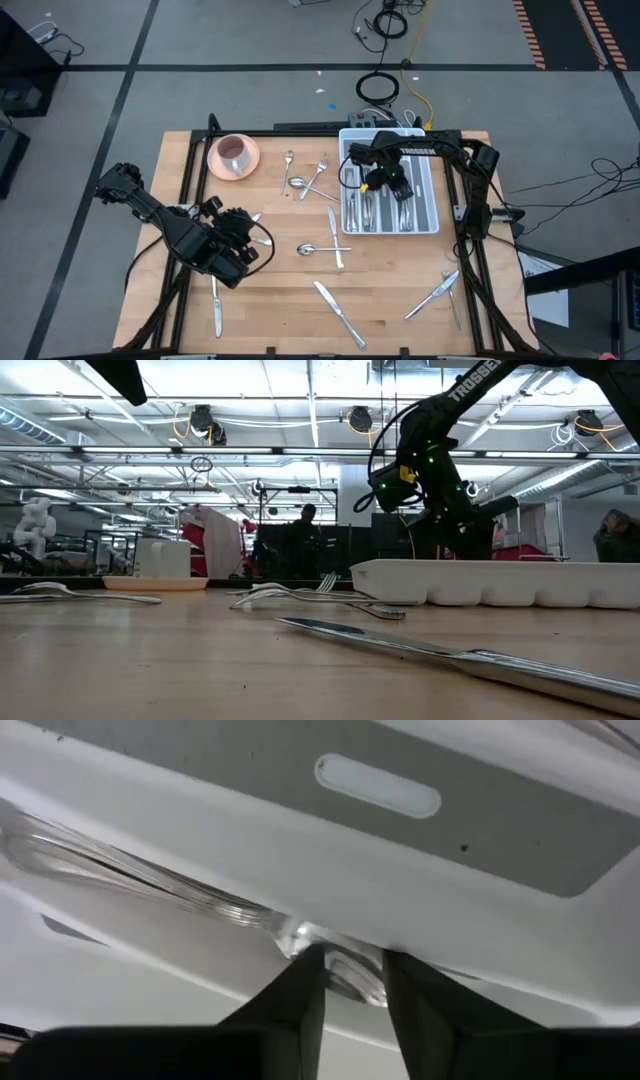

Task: Sort silverware
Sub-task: Put the silver spoon into the white silverware tray

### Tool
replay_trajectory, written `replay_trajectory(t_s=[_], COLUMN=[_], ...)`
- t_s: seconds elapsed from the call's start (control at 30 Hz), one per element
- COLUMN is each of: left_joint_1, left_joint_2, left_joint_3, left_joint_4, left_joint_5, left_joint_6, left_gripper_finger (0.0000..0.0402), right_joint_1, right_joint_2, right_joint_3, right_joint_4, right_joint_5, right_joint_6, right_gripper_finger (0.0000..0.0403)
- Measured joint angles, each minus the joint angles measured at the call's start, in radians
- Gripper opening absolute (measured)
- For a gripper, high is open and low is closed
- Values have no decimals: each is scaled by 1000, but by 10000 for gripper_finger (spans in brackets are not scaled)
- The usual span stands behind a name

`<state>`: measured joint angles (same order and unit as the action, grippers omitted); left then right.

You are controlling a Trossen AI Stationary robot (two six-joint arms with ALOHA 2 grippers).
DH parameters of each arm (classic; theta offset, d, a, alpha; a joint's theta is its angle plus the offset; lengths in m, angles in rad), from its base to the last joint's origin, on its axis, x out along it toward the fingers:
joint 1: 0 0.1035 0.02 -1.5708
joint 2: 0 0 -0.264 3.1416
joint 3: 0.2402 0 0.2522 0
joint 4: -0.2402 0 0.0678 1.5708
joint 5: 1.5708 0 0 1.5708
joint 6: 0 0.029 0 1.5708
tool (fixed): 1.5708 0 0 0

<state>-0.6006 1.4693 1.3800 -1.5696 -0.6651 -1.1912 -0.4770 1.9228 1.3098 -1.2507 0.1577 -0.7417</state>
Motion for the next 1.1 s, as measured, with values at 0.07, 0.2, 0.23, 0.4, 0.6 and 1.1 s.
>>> replay_trajectory(t_s=[0.07, 0.2, 0.23, 0.4, 0.6, 1.1], left_joint_1=[0, 0, 0, -1, 18, -16], left_joint_2=[0, 0, 0, 0, 0, 0], left_joint_3=[0, 0, 0, 0, 0, 1], left_joint_4=[1, 13, 14, 21, 98, 110], left_joint_5=[0, 0, 0, -12, -6, -1], left_joint_6=[0, 0, 0, -1, 0, -2], left_gripper_finger=[138, 138, 138, 138, 138, 138], right_joint_1=[0, -3, -4, -5, 9, 500], right_joint_2=[0, -21, -33, -113, -212, -39], right_joint_3=[0, 0, 3, 80, 261, 303], right_joint_4=[-1, 6, 11, 24, 97, 492], right_joint_5=[-1, -3, -5, -17, -336, -287], right_joint_6=[5, 25, 30, 83, 376, 638], right_gripper_finger=[106, 109, 109, 110, 110, 114])
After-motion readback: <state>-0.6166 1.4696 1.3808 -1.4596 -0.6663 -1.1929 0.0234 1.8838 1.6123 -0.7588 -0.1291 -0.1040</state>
